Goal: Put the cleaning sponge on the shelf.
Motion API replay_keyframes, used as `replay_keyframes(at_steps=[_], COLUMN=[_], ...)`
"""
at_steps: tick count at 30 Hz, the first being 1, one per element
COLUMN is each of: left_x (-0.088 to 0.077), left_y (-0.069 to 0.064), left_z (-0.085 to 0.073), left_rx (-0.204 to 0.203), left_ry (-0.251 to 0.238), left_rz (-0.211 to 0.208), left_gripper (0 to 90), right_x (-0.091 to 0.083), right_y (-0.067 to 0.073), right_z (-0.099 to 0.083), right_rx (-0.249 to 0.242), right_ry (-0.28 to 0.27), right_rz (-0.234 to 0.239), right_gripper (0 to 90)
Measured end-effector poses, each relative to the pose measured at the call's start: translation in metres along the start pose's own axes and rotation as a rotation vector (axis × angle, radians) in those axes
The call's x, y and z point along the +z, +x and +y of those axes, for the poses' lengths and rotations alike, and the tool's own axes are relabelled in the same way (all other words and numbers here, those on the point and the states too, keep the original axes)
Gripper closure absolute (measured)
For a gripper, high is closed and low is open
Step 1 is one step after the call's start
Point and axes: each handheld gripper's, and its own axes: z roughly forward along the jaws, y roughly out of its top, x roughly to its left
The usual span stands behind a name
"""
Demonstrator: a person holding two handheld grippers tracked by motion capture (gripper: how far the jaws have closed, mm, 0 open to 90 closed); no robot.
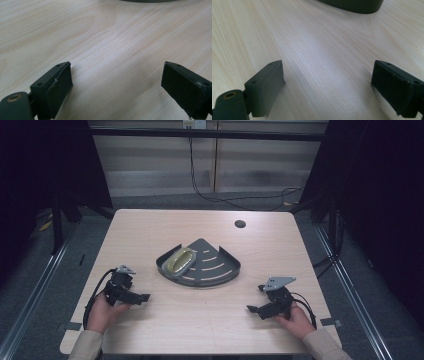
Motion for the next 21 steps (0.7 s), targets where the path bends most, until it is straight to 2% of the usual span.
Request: replay_keyframes(at_steps=[4, 6, 8, 11, 16, 21], left_x=[0.001, 0.003, 0.005, 0.008, 0.008, 0.008], left_y=[0.0, -0.002, -0.004, -0.005, -0.005, -0.001], left_z=[-0.004, -0.007, -0.008, -0.007, -0.009, -0.015], left_rx=[0.027, 0.06, 0.096, 0.09, 0.09, 0.115], left_ry=[-0.027, -0.047, -0.046, -0.046, -0.059, -0.111], left_rz=[0.014, 0.034, 0.054, 0.051, 0.055, 0.038], left_gripper=[9.1, 7.7, 5.3, 0.0, 0.0, 0.0], right_x=[0.0, 0.0, 0.0, 0.0, 0.0, 0.0], right_y=[0.0, 0.0, 0.0, 0.0, 0.0, 0.0], right_z=[0.0, 0.0, 0.0, 0.0, 0.0, 0.0], right_rx=[0.002, 0.002, 0.002, 0.004, 0.003, 0.002], right_ry=[0.001, 0.001, 0.002, 0.001, 0.001, 0.001], right_rz=[-0.002, -0.003, -0.002, -0.003, -0.003, -0.003], right_gripper=[10.5, 10.5, 10.5, 10.5, 10.5, 10.4])
